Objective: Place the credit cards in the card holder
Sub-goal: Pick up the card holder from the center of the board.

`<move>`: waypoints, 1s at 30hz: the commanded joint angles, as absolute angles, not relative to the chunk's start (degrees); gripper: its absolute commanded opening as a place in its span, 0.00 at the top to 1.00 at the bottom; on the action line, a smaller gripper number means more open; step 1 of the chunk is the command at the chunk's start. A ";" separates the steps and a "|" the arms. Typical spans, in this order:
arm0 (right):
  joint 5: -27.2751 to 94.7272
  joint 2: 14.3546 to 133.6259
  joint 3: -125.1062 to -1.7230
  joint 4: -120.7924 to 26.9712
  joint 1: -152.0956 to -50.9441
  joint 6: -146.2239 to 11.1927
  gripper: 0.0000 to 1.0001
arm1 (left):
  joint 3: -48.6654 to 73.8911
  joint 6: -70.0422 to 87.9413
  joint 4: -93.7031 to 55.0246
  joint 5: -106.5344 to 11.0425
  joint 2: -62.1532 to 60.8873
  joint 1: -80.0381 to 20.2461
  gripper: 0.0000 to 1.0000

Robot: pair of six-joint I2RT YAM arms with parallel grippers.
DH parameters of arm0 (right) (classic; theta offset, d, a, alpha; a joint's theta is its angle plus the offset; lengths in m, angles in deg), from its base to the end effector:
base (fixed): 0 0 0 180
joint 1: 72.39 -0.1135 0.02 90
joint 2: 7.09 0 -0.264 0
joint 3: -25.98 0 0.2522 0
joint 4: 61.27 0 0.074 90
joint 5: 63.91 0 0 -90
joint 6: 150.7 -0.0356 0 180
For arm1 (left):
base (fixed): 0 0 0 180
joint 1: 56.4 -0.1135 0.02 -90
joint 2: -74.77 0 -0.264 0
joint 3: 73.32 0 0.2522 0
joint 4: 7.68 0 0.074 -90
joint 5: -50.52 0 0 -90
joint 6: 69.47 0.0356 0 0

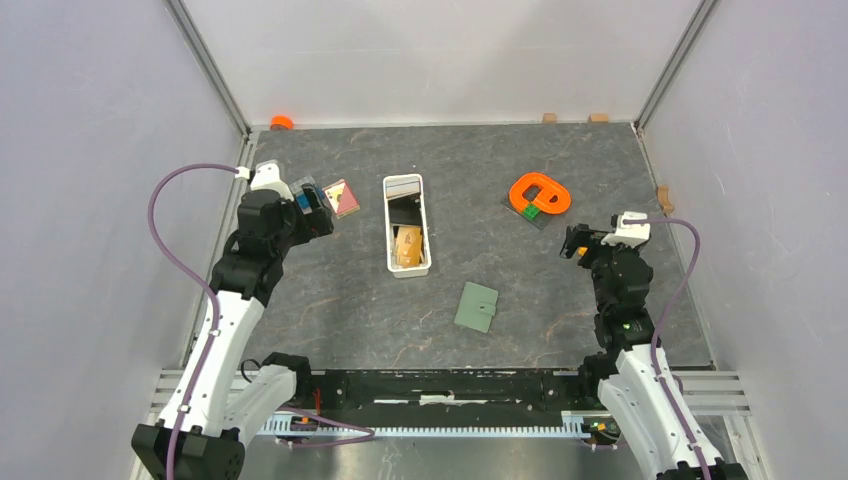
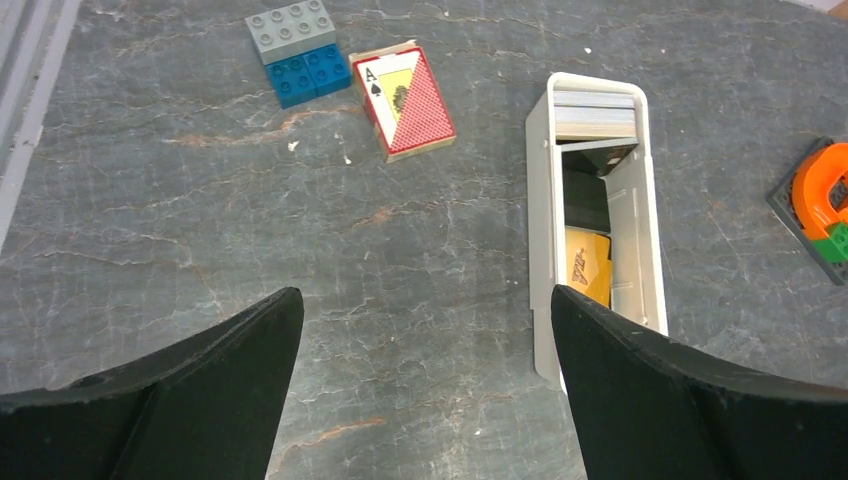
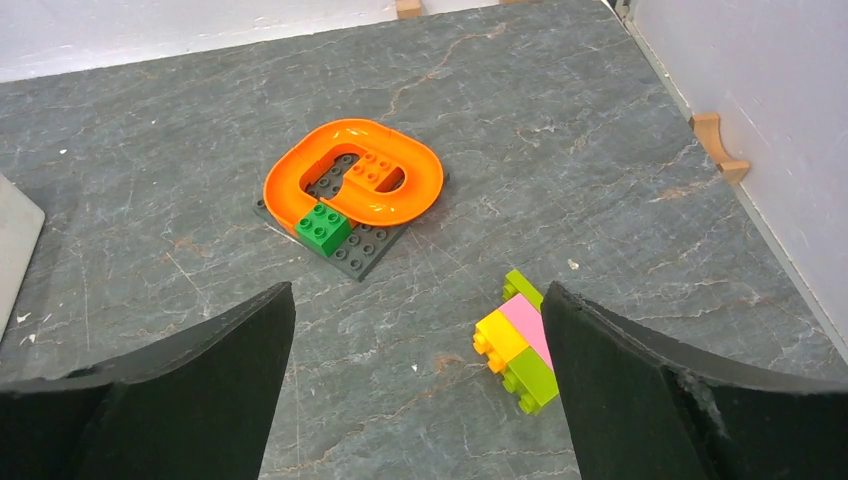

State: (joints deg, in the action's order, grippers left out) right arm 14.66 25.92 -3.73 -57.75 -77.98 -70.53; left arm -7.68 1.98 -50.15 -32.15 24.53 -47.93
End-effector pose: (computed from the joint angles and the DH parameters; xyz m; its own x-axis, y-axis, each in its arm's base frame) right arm 0.1585 0.0084 0.2299 -0.0993 0.1584 -0.9824 0.1191 0.9820 0.1463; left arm 0.1902 -0.0237 0.3337 -0.4375 -0.2539 -0.8627 -0.1112 0.9672 -0.2282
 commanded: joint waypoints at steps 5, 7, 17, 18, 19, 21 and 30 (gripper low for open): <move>21.73 26.72 -6.33 -56.56 -78.01 -72.05 0.02 | -5.40 0.90 -51.24 -28.67 24.50 -48.13 0.00; 24.87 27.49 -7.15 -54.23 -78.01 -73.40 0.02 | -5.70 -1.59 -51.67 -29.07 24.29 -48.13 0.00; 46.78 34.26 -2.54 -49.53 -79.14 -83.62 0.02 | -27.48 -18.67 -30.39 -51.01 31.34 -38.45 0.00; 47.83 34.27 -1.48 -49.66 -79.76 -84.27 0.02 | -29.12 -19.79 -29.84 -49.93 32.17 -35.34 0.00; 48.36 34.08 -0.18 -49.57 -80.62 -84.95 0.02 | -30.07 -20.49 -29.77 -47.83 33.01 -30.87 0.00; 48.65 33.27 2.14 -49.28 -82.43 -86.39 0.02 | -31.93 -22.43 -29.67 -44.08 34.03 -23.23 0.00; 49.30 34.48 10.36 -54.80 -90.75 -94.52 0.17 | -37.33 -33.94 -15.39 -40.42 24.37 -3.09 0.00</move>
